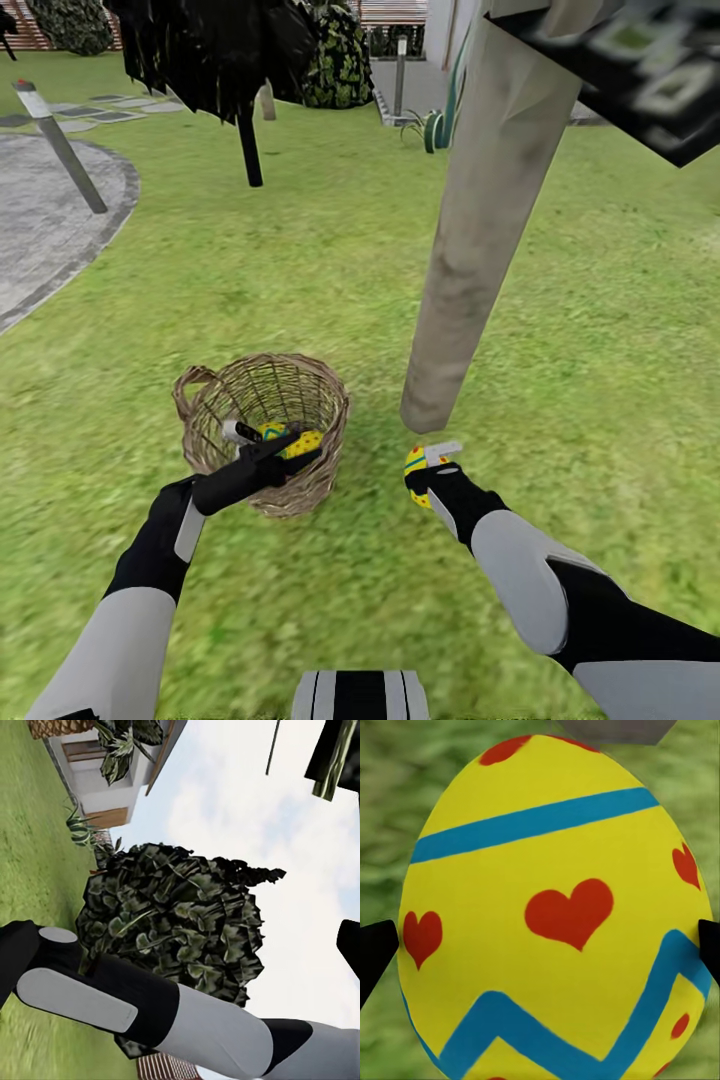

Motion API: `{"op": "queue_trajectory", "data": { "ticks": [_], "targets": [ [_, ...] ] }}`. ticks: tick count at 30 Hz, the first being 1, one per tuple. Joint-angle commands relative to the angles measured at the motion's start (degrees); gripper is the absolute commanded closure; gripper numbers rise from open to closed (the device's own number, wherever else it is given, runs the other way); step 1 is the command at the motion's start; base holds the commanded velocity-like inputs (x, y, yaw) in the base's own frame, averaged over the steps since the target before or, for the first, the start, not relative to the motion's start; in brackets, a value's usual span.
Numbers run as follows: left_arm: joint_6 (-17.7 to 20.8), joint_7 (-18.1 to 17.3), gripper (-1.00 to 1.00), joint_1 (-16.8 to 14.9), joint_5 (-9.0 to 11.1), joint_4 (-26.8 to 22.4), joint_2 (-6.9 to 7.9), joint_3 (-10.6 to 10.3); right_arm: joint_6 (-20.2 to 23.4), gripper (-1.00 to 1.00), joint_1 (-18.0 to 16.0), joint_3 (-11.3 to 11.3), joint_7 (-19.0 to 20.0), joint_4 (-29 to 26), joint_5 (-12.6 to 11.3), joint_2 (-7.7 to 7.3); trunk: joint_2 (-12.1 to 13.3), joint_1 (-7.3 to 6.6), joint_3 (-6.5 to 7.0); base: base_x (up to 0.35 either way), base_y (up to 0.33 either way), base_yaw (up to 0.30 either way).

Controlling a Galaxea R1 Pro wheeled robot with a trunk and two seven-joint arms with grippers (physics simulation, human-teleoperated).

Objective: Take the three Easter eggs out of the wicker basket on the lawn in the garden, then place them on the lawn next to a single tree (choose any tree) so that all three eggs are next to the same tree and none are left in the basket.

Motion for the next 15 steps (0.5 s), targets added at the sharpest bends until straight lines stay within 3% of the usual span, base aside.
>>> {"op": "queue_trajectory", "data": {
  "ticks": [1, 12, 15],
  "targets": [
    [0.60, -0.32, -1.00, -0.03, -0.23, -0.04, -0.04, 0.12, 0.23, 1.00, -0.02, -0.40, -0.03, -0.09, 0.54, 0.05, -0.03, 0.01, -0.27, 0.000, 0.000, 0.000],
    [0.60, -0.32, -1.00, -0.03, -0.23, 0.04, -0.18, 0.04, -0.42, 1.00, 0.07, -0.40, 0.08, -0.09, 0.54, 0.05, -0.18, 0.29, -2.70, 0.000, 0.000, 0.000],
    [0.59, -0.32, -1.00, 0.83, -0.23, 0.11, -0.87, -0.03, -0.42, 1.00, 0.07, -0.40, 0.08, -0.09, 0.54, 0.05, -0.21, 0.35, -3.15, 0.000, 0.000, 0.000]
  ]
}}
